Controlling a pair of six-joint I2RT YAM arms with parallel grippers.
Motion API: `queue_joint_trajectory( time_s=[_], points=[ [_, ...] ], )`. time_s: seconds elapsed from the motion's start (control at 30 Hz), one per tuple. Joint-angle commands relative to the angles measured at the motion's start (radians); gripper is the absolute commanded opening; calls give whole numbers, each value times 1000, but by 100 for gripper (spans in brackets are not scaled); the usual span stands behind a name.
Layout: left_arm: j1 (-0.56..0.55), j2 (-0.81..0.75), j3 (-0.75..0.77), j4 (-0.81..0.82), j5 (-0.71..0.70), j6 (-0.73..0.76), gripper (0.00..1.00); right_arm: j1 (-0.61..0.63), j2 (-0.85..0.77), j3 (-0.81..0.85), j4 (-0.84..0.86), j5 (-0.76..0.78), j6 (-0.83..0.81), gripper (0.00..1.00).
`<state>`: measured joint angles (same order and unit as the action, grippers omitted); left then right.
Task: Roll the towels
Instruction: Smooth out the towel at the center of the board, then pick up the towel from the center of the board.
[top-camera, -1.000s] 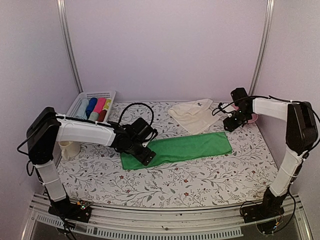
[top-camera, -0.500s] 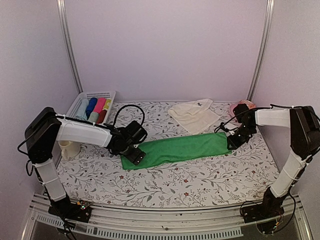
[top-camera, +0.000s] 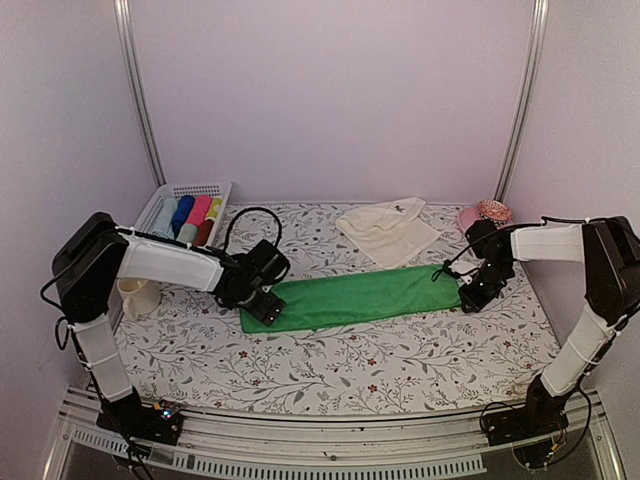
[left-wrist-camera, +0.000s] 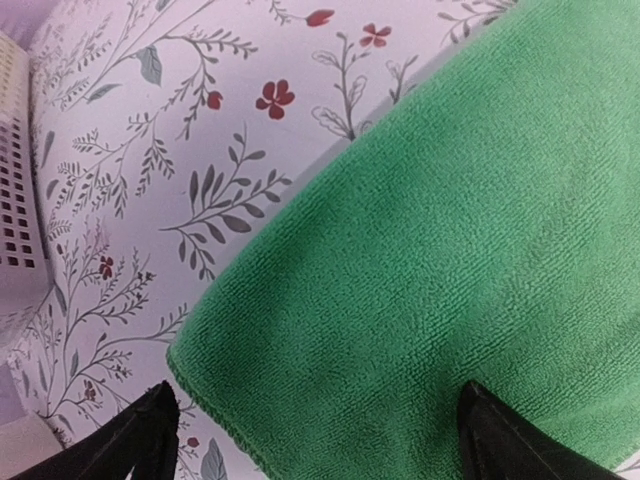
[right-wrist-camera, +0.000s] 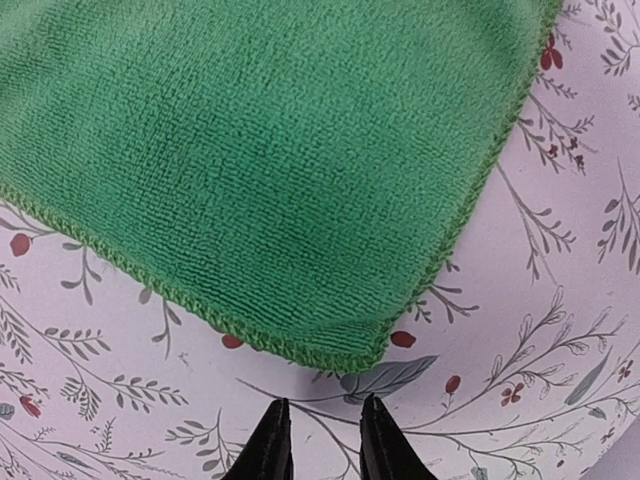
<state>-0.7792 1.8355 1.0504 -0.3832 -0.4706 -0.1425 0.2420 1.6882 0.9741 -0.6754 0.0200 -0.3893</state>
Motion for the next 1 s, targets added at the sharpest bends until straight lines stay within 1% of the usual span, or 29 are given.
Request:
queue_joint_trajectory(
  time_s=[0.0, 0.17, 0.23, 0.37, 0.5, 0.77, 0.97],
  points=[
    [41, 42, -39, -26, -39, 11, 97, 3, -65, 28, -27, 27, -14, 26],
    [44, 23, -46, -12, -32, 13, 97, -19, -16, 149, -55, -49, 66, 46],
    [42, 4, -55, -2, -29, 14, 97, -27, 18, 193, -54, -80, 100, 50],
    [29, -44, -73, 31, -20, 14, 97, -37, 99, 269, -50, -125, 146, 53],
    [11, -81, -94, 59, -24, 11, 97, -45, 166, 301, -43, -118, 174, 57],
    [-8, -102, -122, 91, -43, 3, 97, -47, 226, 297, -24, -108, 203, 62],
    [-20, -133, -131, 95, -60, -4, 97, -46, 262, 296, -25, -139, 211, 61]
  ],
)
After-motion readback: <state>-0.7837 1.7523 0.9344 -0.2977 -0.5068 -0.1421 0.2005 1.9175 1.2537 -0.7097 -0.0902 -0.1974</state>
